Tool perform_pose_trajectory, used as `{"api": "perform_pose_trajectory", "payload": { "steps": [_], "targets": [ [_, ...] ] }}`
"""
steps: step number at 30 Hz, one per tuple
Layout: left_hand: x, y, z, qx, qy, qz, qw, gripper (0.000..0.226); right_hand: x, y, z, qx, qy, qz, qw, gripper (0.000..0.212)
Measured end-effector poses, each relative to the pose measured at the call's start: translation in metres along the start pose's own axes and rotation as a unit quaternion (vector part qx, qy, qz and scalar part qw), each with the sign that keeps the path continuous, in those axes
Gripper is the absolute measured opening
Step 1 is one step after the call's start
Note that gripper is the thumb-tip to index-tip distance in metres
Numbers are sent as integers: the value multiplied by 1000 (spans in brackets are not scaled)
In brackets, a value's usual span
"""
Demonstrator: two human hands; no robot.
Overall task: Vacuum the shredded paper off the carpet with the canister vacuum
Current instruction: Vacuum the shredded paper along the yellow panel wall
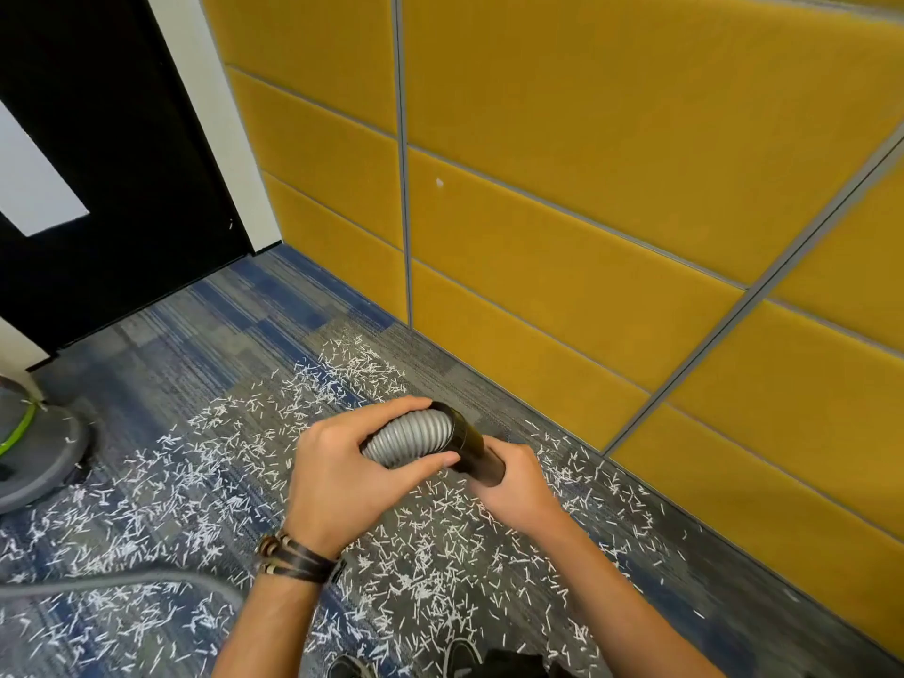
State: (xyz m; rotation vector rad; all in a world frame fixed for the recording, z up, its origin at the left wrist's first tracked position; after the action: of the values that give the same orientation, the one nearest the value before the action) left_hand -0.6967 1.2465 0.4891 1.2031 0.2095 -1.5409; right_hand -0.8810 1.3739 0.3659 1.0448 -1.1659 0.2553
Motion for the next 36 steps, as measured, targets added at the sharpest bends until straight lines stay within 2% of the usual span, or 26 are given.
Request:
{"api": "perform_pose_trajectory", "payload": {
  "steps": [6, 12, 16, 22, 26, 29, 32, 36],
  "targets": [
    [1, -10, -4, 21, 23, 2, 1000, 58, -8, 4, 6, 35, 8, -14, 999, 9],
    [-11, -18, -5, 22, 3, -17, 1000, 58, -16, 18, -13, 29, -2, 12, 1000, 25],
    [-12, -29, -6, -4, 9, 1, 1000, 57, -24, 32, 0, 15, 17, -27, 999, 23],
    [-2, -65, -16, 57, 45, 40, 997, 61, -53, 44, 15, 50, 10, -55, 997, 18],
    [2, -79, -24, 78, 75, 4, 994, 58, -72, 46, 3, 62, 3, -46, 997, 12],
    [-6, -83, -24, 92, 63, -12, 994, 57, -81, 51, -12, 57, 0, -26, 998, 10],
    [-12, -84, -21, 78, 55, -6, 995, 56, -76, 61, -10, 67, 4, -30, 997, 11],
    [-15, -85, -14, 17, 71, -4, 997, 58, -63, 70, 14, 44, 9, -51, 998, 32]
  ]
}}
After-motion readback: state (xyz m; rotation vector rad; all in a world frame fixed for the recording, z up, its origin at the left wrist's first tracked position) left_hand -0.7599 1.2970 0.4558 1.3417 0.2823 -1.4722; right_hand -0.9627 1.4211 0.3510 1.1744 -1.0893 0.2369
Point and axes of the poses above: each hand's wrist, its own z-axis towards the middle knuckle, its own y-axis out of the back of the hand, x = y × z, the point moved 1 cm from there along z, towards the middle knuckle, and after that the axes turned 7 degrees about -x, right-handed, at the moved point
